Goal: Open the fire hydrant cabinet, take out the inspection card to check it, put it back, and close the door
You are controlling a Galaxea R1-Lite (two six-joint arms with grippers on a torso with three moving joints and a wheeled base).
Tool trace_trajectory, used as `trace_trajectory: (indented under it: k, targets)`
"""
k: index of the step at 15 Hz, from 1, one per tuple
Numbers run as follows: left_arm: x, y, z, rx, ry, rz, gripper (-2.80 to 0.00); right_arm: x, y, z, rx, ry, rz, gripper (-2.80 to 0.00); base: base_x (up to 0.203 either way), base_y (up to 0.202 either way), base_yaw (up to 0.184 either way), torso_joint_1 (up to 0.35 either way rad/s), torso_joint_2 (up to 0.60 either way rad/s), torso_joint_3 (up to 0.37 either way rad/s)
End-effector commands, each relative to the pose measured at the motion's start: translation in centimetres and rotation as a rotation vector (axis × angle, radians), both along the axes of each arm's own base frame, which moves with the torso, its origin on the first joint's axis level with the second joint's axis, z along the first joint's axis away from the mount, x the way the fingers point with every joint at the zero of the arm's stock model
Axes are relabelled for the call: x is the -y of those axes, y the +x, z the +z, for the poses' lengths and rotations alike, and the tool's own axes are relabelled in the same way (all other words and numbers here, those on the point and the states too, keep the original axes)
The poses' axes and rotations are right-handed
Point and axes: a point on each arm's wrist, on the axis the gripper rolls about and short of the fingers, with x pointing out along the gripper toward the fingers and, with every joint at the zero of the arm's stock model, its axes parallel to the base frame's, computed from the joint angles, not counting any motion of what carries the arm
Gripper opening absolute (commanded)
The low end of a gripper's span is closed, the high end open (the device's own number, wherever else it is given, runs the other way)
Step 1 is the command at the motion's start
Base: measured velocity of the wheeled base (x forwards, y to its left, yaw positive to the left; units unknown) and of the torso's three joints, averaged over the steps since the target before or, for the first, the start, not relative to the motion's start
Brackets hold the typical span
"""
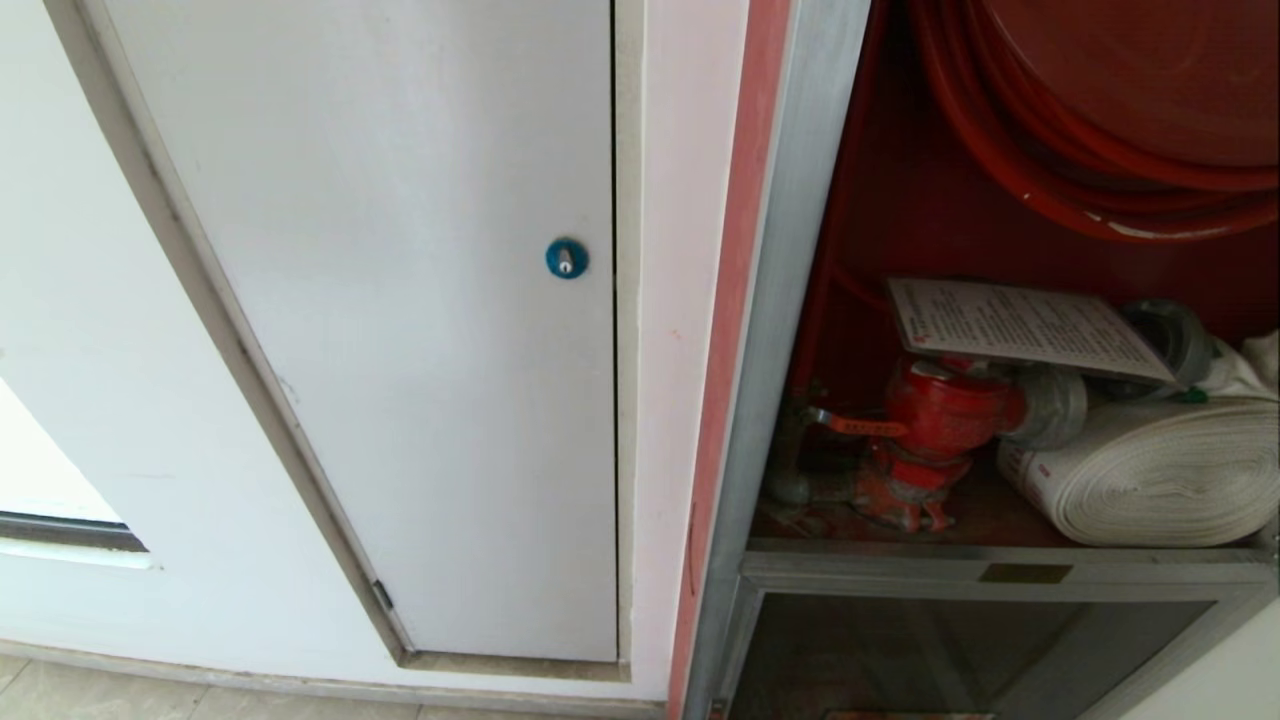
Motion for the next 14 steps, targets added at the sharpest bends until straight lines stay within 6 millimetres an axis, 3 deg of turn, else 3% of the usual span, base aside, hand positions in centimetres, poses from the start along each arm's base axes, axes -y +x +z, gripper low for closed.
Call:
trace_trajectory:
  k: [1,7,10,14]
  targets:
    - [0.0,0.0,0.0,-0.001,0.0,0.0,-2.8,0.0,-1.9,-0.6,0.053,0.037,0.0,-2.8,0.0,0.0,0.0,0.0,0.0,0.0]
    - [0.0,0.0,0.0,-0.002,0.0,0.001,-2.8,-0.1,-6.5,-3.8,0.128,0.04,-0.025,-2.8,0.0,0.0,0.0,0.0,0.0,0.0]
    - [0.0,0.0,0.0,-0.001,0.0,0.0,-2.8,-0.1,-7.5,-6.0,0.109,0.036,0.006,-2.8,0.0,0.0,0.0,0.0,0.0,0.0]
    - [0.0,0.0,0.0,-0.001,0.0,0.0,-2.8,-0.3,-8.5,-10.8,0.077,0.039,0.123,-2.8,0.0,0.0,0.0,0.0,0.0,0.0]
